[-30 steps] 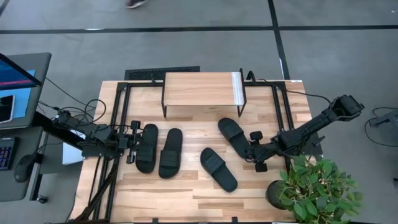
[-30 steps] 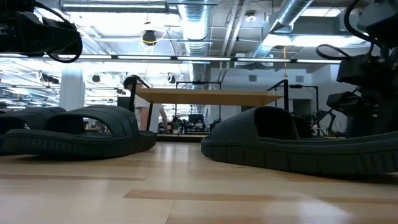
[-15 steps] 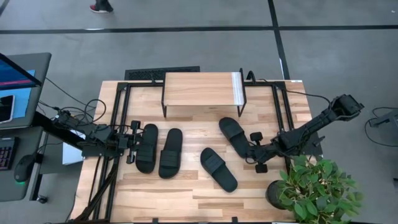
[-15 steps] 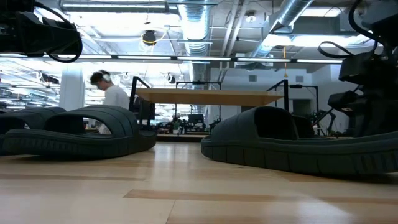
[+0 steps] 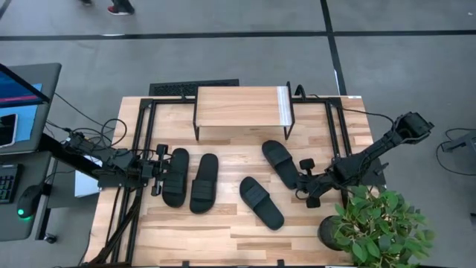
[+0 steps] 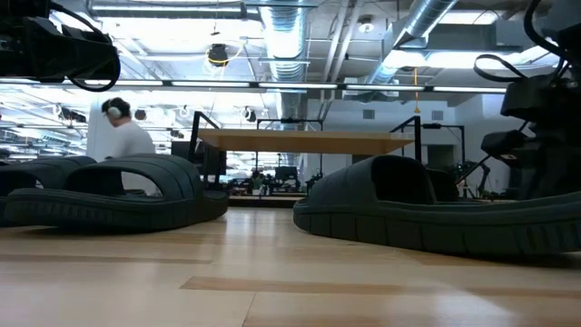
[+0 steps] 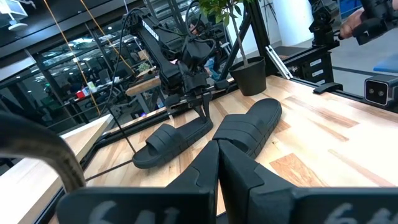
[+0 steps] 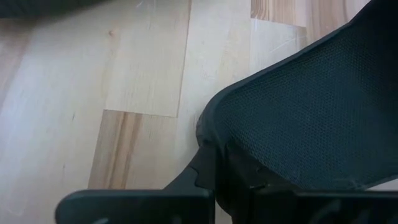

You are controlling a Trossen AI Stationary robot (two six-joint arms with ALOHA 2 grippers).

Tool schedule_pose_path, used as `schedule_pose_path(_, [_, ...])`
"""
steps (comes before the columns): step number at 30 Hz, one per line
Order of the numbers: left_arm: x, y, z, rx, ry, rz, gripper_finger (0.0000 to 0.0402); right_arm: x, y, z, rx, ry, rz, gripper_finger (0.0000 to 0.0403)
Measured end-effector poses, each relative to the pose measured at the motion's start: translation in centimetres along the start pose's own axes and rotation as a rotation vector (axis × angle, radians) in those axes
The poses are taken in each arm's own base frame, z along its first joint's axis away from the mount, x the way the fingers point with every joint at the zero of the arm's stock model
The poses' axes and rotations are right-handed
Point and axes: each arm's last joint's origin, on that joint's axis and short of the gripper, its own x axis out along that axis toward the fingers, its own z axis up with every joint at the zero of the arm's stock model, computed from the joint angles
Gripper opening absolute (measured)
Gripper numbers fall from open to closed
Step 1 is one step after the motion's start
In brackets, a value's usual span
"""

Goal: Pick and place slides into the shelf
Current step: Put the right black slide on the shelf

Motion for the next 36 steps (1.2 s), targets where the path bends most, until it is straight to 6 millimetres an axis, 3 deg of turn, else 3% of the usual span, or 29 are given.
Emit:
schedule_pose_path(25, [0.0, 0.0, 0.0, 0.000, 0.000, 0.000, 0.0000, -2.0, -0.1, 3.2, -0.120, 0.026, -0.114, 0.0001])
schedule_pose_path(36, [0.0, 0.0, 0.0, 0.000, 0.000, 0.000, 0.0000, -3.4, 1.3, 4.0, -0.196, 0.022, -0.075, 0.0000])
